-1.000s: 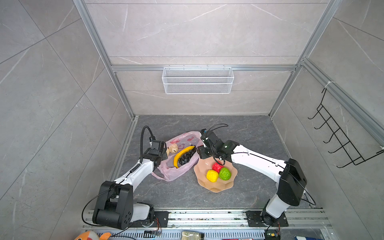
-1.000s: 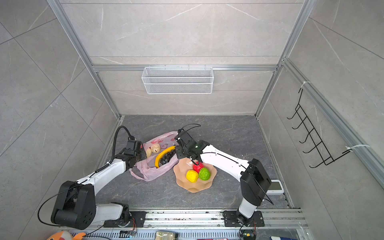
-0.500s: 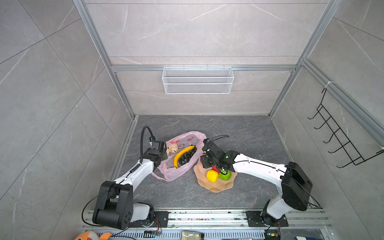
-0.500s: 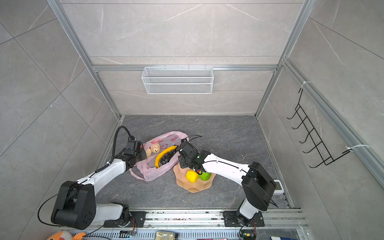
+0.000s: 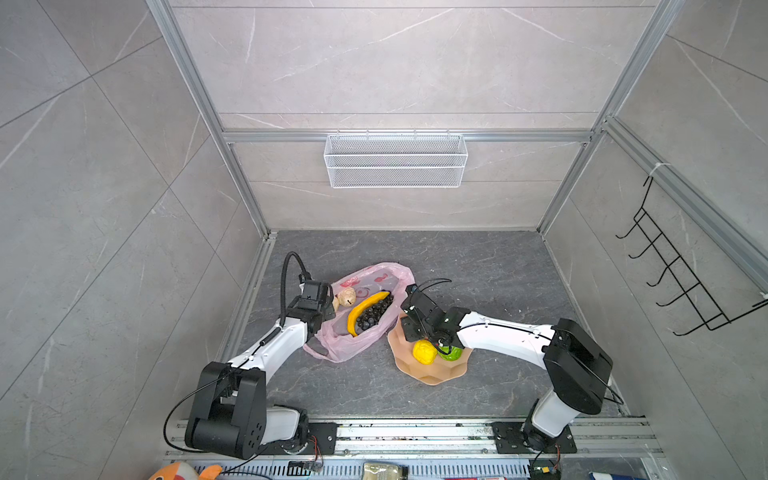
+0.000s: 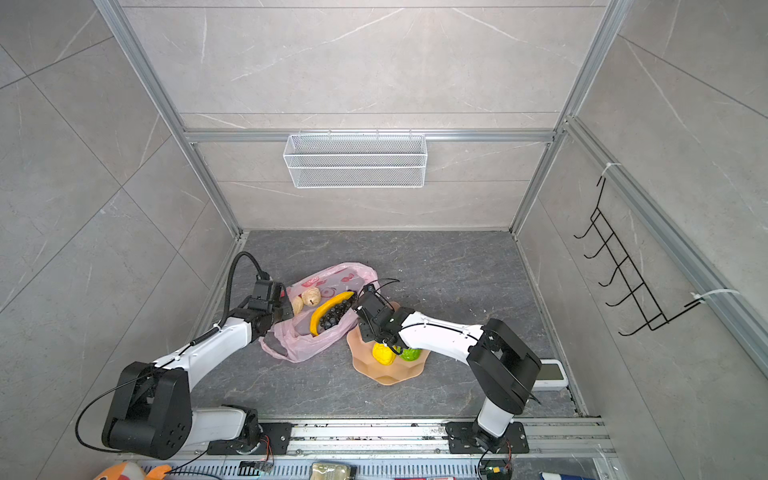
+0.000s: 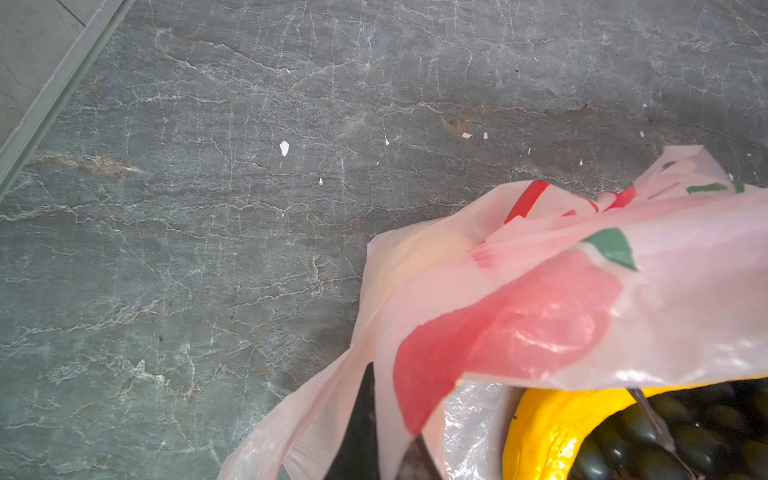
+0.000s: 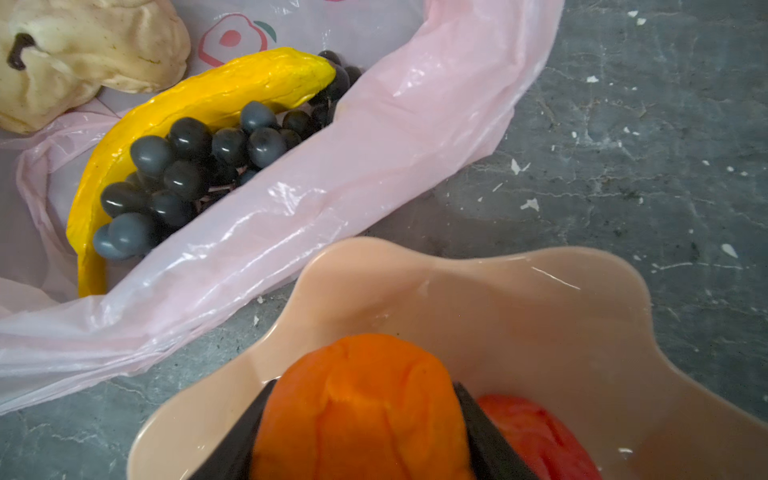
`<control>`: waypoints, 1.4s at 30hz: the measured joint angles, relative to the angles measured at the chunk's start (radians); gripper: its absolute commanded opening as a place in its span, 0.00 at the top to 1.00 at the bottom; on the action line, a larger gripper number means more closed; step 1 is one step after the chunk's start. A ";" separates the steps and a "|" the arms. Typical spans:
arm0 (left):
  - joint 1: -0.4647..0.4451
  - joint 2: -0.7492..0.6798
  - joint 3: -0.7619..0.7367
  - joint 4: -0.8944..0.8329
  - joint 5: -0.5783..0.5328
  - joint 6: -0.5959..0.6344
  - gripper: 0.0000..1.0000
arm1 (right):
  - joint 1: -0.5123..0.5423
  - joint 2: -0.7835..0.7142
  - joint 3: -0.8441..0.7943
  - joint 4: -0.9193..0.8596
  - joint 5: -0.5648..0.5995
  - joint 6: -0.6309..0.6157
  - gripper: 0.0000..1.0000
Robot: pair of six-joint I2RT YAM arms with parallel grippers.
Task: Take the fake fruits out of the plastic bag
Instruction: 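Lower the orange into the bowl and open the right gripper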
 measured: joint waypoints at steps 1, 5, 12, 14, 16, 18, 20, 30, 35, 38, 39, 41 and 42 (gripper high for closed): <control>0.000 0.000 0.000 0.000 0.000 0.000 0.97 | 0.000 0.003 0.000 0.003 0.005 0.002 0.46; 0.000 0.000 0.000 0.000 0.000 0.000 0.96 | 0.000 0.012 -0.013 0.025 0.019 0.003 0.45; 0.000 0.000 0.000 0.000 0.000 0.000 0.97 | 0.006 0.016 -0.038 0.041 0.037 0.007 0.40; 0.000 0.000 0.000 0.000 0.000 0.000 0.97 | 0.010 0.016 -0.044 0.049 0.038 0.008 0.37; 0.000 0.000 0.000 0.000 0.000 0.000 0.97 | 0.012 0.017 -0.046 0.052 0.038 0.011 0.34; 0.000 0.000 0.000 0.000 0.000 0.000 0.97 | 0.013 0.017 -0.046 0.052 0.039 0.014 0.33; 0.000 0.000 0.000 0.000 0.000 0.000 0.97 | 0.013 0.017 -0.046 0.052 0.041 0.014 0.33; 0.000 0.000 0.000 0.000 0.000 0.000 0.97 | 0.015 0.017 -0.046 0.051 0.048 0.021 0.25; 0.000 0.000 0.000 0.000 0.000 0.000 0.97 | 0.020 0.016 -0.046 0.051 0.054 0.021 0.25; 0.000 0.000 0.000 0.000 0.000 0.000 0.97 | 0.021 0.015 -0.046 0.049 0.057 0.021 0.25; 0.000 0.000 0.000 0.000 0.000 0.000 0.97 | 0.021 0.013 -0.046 0.047 0.057 0.021 0.25; 0.000 0.000 0.000 0.000 0.000 0.000 0.97 | 0.021 0.004 -0.045 0.036 0.060 0.021 0.25; 0.000 0.000 0.000 0.000 0.000 0.000 0.97 | 0.022 -0.001 -0.045 0.031 0.061 0.021 0.25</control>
